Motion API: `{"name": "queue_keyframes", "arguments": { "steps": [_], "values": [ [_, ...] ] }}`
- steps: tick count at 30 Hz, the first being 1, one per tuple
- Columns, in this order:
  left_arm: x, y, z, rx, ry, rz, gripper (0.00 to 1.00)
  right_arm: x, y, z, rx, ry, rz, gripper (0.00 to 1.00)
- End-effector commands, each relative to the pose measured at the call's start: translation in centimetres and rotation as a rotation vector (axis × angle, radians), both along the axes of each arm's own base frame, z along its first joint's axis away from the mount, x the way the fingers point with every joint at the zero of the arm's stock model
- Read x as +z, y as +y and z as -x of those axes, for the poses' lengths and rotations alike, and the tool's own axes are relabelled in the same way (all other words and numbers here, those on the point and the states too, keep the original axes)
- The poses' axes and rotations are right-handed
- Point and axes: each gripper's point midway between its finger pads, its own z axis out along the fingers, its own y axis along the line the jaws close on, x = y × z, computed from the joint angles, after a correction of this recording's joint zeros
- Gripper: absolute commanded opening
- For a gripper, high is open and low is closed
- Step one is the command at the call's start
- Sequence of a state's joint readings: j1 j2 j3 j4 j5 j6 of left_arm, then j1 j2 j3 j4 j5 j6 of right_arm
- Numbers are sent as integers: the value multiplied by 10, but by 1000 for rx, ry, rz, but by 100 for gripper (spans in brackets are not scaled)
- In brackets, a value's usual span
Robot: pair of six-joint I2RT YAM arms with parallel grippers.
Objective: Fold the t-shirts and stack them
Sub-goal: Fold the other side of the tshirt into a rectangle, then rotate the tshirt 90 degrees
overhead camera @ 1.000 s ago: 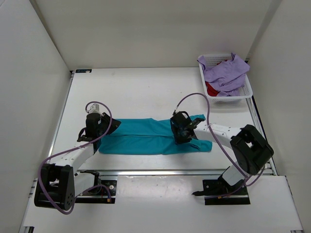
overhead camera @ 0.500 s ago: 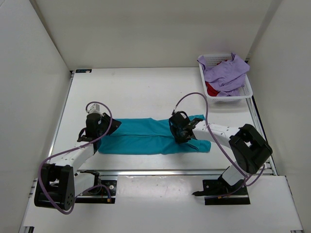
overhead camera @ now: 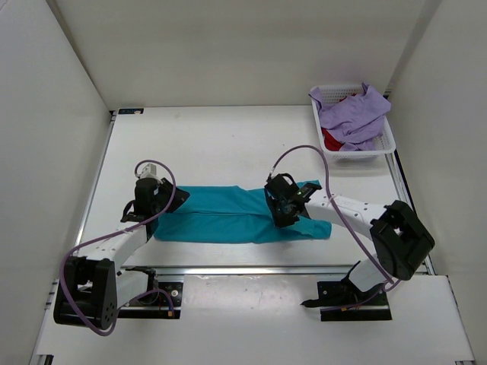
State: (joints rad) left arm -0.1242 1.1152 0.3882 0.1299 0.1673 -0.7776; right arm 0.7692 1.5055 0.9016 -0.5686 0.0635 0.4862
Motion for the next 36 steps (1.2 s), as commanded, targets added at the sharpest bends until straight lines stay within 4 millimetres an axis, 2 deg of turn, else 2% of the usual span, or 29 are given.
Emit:
{"name": "queue_keyframes", "arguments": {
  "steps": [1,3,7,10,12,14,15,16,17,18,19,21,23,24,26,27,29,32,35,36],
  "values": [
    [18,3,-6,-6,-44,0,27,0,12,8,56,39,-19,2],
    [17,8,-4,6,-42,-3,27,0,24,15,88,68,-62,8],
    [18,19,-4,25,-40,-4,28,5,31,17,112,74,-119,11],
    [23,21,-6,30,-49,-2,28,23,39,15,132,64,-203,24],
    [25,21,-7,30,-54,-27,28,32,36,13,128,49,-233,27],
    [23,11,-5,-1,-44,-49,28,50,29,-2,94,-7,-290,32],
    [20,9,-7,-4,-35,-68,28,48,21,-7,62,-2,-305,31],
    [18,1,-6,-32,-29,-86,28,54,19,-12,47,-22,-332,22],
    [14,-5,-6,-44,-15,-95,27,51,8,-22,7,-32,-337,15],
    [4,-3,-9,-35,12,-115,27,48,1,-31,-26,-53,-351,4],
    [0,-4,-8,-43,26,-109,27,48,-4,-39,-53,-72,-354,0],
    [-13,-1,-11,-28,65,-70,25,38,-19,-54,-115,-95,-334,0],
    [-22,15,-12,39,95,-13,21,37,-31,-76,-183,-143,-342,0],
    [-26,14,-7,30,97,3,20,30,-39,-79,-213,-130,-350,0],
    [-30,28,-5,83,117,38,19,24,-45,-89,-253,-129,-382,0],
    [-33,41,-4,120,128,41,17,21,-48,-89,-262,-123,-383,1],
    [-35,48,-2,138,137,55,17,17,-47,-90,-257,-122,-384,0],
    [-36,51,1,148,148,38,16,11,-43,-84,-238,-119,-372,0],
    [-50,56,19,137,224,17,11,6,-44,-81,-244,-121,-381,0],
    [-46,59,19,143,209,14,9,3,-46,-79,-254,-115,-385,0]
  ]
}}
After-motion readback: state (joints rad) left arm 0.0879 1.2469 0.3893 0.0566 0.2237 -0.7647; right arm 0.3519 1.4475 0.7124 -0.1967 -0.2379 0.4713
